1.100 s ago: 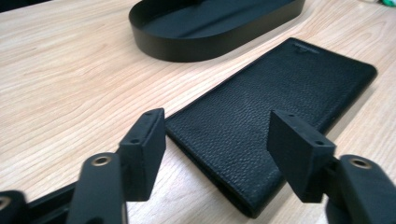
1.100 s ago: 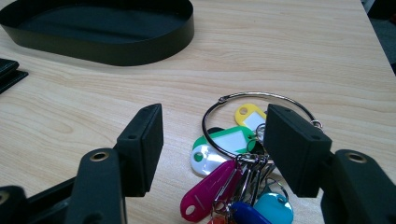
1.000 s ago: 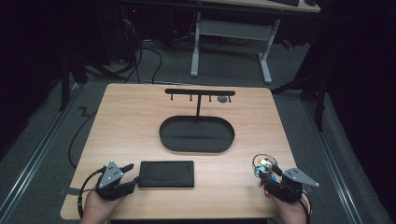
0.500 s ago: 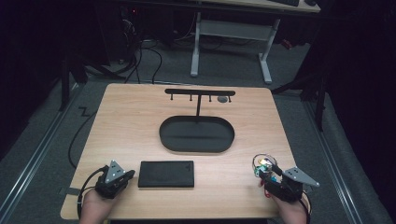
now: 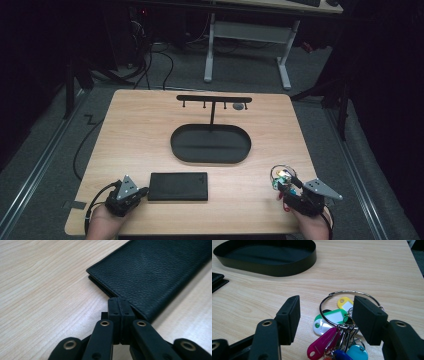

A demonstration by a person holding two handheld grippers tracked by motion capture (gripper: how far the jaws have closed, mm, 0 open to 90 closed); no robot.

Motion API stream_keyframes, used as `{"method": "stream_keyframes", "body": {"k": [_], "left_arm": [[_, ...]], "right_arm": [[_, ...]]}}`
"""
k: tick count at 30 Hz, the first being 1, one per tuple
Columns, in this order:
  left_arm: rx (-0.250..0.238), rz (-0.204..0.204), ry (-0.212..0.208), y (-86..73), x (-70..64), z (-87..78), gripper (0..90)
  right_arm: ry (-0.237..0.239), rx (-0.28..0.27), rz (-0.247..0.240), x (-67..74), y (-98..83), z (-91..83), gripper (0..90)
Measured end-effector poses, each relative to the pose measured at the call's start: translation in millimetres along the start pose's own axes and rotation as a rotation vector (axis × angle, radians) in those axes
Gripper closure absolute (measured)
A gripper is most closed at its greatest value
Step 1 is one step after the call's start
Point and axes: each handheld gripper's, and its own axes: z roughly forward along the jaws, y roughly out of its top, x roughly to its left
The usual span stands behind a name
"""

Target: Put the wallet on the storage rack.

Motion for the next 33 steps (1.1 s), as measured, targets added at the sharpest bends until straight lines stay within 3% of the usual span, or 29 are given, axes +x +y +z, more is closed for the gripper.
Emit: {"method": "stream_keyframes", "body": {"k": [4, 11, 15, 27, 33], "left_arm": [[-0.001, 0.021, -0.017, 1.2, -6.5, -1.1, 90.0], [0.002, 0.107, -0.078, 4.9, -33.6, -1.4, 88.7], [-0.006, 0.127, -0.099, 6.7, -43.3, -2.8, 87.2], [-0.021, 0.183, -0.157, 10.9, -60.4, -3.0, 87.6], [-0.033, 0.193, -0.157, 12.5, -63.9, -9.0, 85.1]], "right_arm": [[0.001, -0.001, 0.001, -0.4, 0.1, -0.4, 40.2], [0.011, 0.002, 0.008, -1.2, -0.6, 1.0, 40.4], [0.011, -0.001, 0.009, -2.2, -0.5, 1.1, 40.4], [0.014, 0.005, 0.009, -1.2, -0.8, 2.9, 40.6], [0.012, 0.003, 0.013, -1.9, -0.8, 2.0, 40.7]]}}
